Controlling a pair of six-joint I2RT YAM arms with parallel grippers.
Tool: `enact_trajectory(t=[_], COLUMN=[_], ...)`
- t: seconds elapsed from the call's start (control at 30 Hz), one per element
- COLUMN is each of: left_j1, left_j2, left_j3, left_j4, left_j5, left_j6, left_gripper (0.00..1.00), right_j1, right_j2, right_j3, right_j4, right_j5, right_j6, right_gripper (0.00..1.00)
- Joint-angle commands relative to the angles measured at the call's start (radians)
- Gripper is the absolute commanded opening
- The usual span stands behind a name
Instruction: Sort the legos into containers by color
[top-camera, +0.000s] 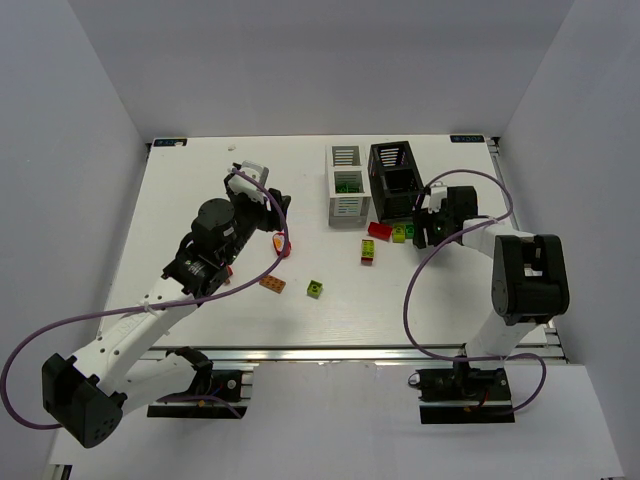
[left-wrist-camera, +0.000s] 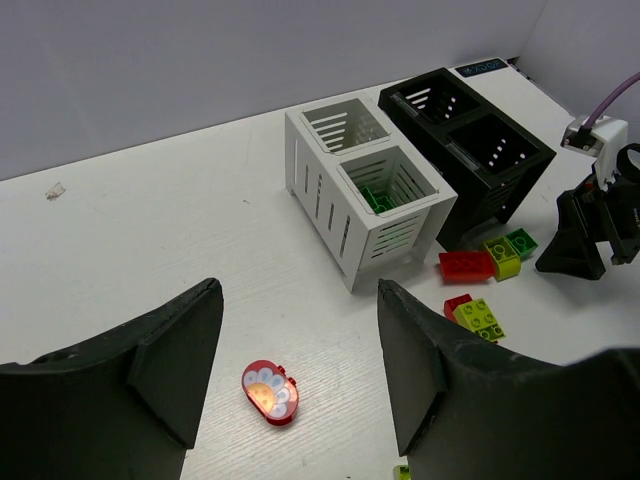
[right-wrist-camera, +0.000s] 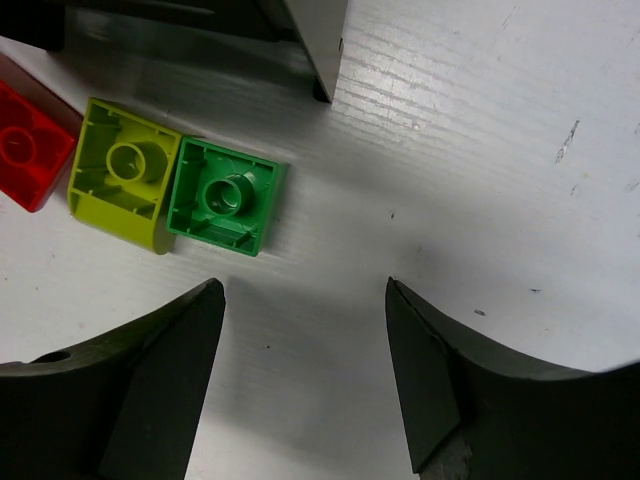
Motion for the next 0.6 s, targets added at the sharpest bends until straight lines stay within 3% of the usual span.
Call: enact_trajectory(t=[0.0,0.57], left_j1=[0.005,0.005], left_j2=[-0.009,-0.001], left_j3=[-0.003,-0.004], left_j4=[0.015,0.014], left_j5=[-0.002,-0.011], left_j6=[0.006,0.009], left_gripper=[0.73,0.73], right_j1=[0.015,0.098], right_j2=[0.008,0.026], right_j3=[0.035,0.017], right_j4=[0.045,0.114], right_j5=[0.026,0.100], right_j6=[0.023,0.072], right_gripper=[0.70,0.69])
